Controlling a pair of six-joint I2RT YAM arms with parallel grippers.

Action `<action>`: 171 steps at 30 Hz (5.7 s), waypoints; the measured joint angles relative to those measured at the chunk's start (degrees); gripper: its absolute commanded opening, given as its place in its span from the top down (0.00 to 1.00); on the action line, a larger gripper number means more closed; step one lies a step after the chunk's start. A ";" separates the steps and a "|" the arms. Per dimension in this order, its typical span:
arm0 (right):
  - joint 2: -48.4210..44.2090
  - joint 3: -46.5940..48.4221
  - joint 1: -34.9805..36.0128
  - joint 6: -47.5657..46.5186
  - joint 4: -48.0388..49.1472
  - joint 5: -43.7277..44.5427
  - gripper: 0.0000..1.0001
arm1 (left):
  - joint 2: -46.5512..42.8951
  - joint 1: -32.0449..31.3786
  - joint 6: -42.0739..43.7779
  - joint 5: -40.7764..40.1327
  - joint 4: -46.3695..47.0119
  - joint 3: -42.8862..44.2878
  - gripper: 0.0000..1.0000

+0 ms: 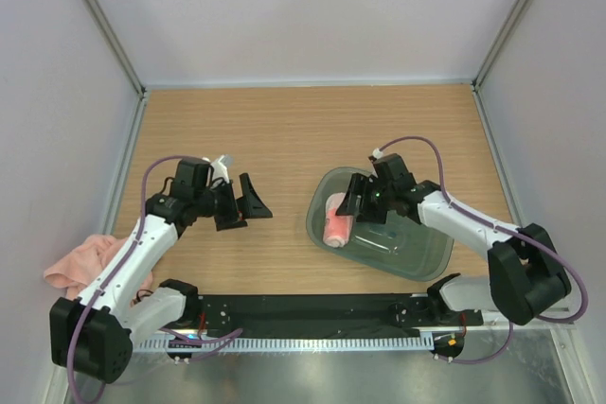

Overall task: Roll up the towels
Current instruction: Place the rolled towel into the container, then move the towel to the center of the board

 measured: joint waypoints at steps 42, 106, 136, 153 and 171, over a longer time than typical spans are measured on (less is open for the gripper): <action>16.20 22.82 18.01 -4.24 -27.69 11.28 0.46 | -5.31 6.34 0.42 -21.53 -14.73 11.72 0.04; 6.23 18.69 6.86 -16.20 -27.54 1.14 0.42 | 19.91 36.24 -12.57 -34.91 -15.30 13.20 1.00; 12.46 25.81 8.92 -10.93 -15.91 -7.43 0.36 | 34.25 -4.22 -21.09 -40.96 -12.04 46.66 0.00; 42.14 45.97 16.41 -3.21 -9.55 -5.86 0.37 | 0.44 10.23 -4.07 -44.39 -23.21 26.40 0.00; 49.94 51.41 19.02 -1.20 -9.22 -5.77 0.99 | -0.85 12.79 1.09 -45.81 -24.17 22.43 0.00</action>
